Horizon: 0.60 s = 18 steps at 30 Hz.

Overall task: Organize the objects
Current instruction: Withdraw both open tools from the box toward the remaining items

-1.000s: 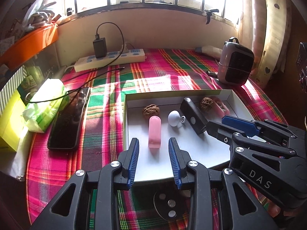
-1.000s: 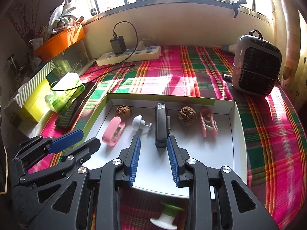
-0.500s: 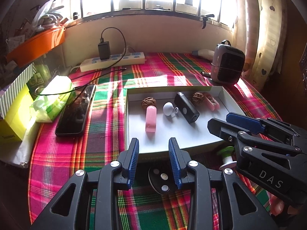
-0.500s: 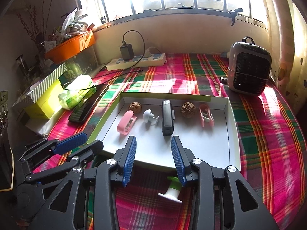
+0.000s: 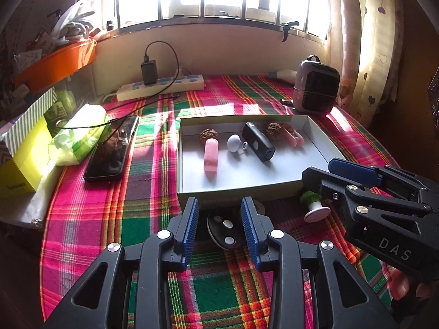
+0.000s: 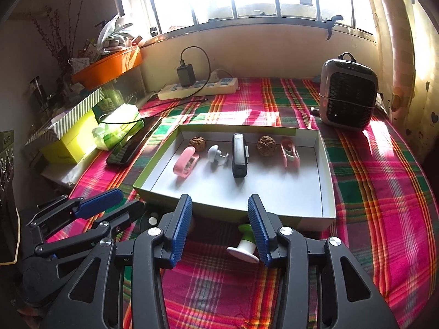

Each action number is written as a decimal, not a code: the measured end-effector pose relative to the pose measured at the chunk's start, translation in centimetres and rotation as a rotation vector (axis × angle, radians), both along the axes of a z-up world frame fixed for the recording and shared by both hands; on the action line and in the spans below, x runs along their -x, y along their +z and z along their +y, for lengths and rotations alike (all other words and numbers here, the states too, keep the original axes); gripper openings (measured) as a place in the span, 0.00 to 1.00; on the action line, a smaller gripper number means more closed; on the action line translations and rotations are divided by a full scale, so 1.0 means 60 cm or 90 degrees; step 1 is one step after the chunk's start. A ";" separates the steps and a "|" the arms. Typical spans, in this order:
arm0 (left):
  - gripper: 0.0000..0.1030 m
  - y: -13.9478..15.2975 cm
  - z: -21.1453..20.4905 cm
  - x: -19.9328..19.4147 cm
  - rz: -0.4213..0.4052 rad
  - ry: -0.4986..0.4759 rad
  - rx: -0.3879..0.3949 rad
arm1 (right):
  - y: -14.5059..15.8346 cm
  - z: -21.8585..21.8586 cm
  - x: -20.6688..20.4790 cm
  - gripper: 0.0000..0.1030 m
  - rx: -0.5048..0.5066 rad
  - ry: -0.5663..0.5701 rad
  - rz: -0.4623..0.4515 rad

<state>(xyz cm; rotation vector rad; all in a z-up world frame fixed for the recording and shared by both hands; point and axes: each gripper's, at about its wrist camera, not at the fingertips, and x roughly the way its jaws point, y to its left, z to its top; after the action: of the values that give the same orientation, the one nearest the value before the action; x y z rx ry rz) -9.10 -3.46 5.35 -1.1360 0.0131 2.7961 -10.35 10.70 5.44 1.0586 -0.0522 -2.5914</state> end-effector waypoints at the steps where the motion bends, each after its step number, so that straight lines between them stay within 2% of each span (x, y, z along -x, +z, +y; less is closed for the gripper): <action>1: 0.30 -0.002 -0.001 -0.003 -0.001 0.000 0.002 | -0.002 0.002 -0.003 0.43 0.001 0.000 -0.001; 10: 0.32 -0.018 -0.019 -0.027 -0.007 0.004 -0.015 | -0.012 0.025 -0.026 0.44 0.006 -0.012 0.000; 13: 0.33 -0.026 -0.030 -0.032 -0.012 0.001 -0.030 | -0.016 0.033 -0.030 0.48 0.003 -0.019 -0.002; 18: 0.35 -0.039 -0.049 -0.038 -0.027 -0.001 -0.060 | -0.023 0.050 -0.035 0.48 0.003 -0.032 -0.005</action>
<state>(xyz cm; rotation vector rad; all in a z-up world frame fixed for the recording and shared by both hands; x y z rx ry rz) -6.85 -6.38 3.02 -1.1722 -0.1209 2.7376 -8.24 13.71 4.05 1.0783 -0.0878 -2.6316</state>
